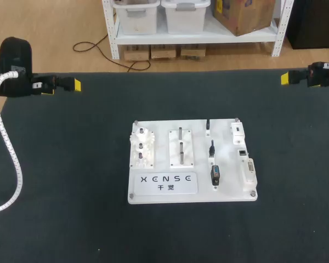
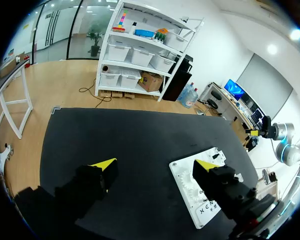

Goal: Insert the Ethernet cable into its matching sockets.

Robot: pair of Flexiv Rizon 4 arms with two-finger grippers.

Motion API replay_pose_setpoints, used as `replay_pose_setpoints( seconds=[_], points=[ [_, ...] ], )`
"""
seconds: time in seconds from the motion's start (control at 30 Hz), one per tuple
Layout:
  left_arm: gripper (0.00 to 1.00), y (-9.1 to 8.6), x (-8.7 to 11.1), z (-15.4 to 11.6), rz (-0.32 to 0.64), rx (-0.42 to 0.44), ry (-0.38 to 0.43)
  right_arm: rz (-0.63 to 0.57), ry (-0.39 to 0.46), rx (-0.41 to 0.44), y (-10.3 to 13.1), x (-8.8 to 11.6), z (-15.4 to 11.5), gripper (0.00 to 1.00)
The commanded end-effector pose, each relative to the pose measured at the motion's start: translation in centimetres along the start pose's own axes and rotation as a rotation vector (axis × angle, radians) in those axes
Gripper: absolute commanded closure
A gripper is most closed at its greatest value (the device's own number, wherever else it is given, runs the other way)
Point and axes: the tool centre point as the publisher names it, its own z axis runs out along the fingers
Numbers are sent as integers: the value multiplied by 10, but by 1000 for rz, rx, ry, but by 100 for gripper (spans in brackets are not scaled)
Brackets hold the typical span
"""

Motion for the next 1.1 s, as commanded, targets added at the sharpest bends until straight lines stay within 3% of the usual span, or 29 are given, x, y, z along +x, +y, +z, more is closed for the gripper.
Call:
replay_pose_setpoints(
  seconds=[0.03,0.6,0.87,1.1],
  points=[
    [0,-2,-1,0,-2,-7,5,-1,1,-2,0,0,0,0],
    [0,-3,-2,0,22,-1,7,-1,1,-2,0,0,0,0],
    [0,-40,0,14,401,259,62,-1,1,-2,0,0,0,0],
    [0,-76,19,23,669,602,103,-1,1,-2,0,0,0,0]
  ],
)
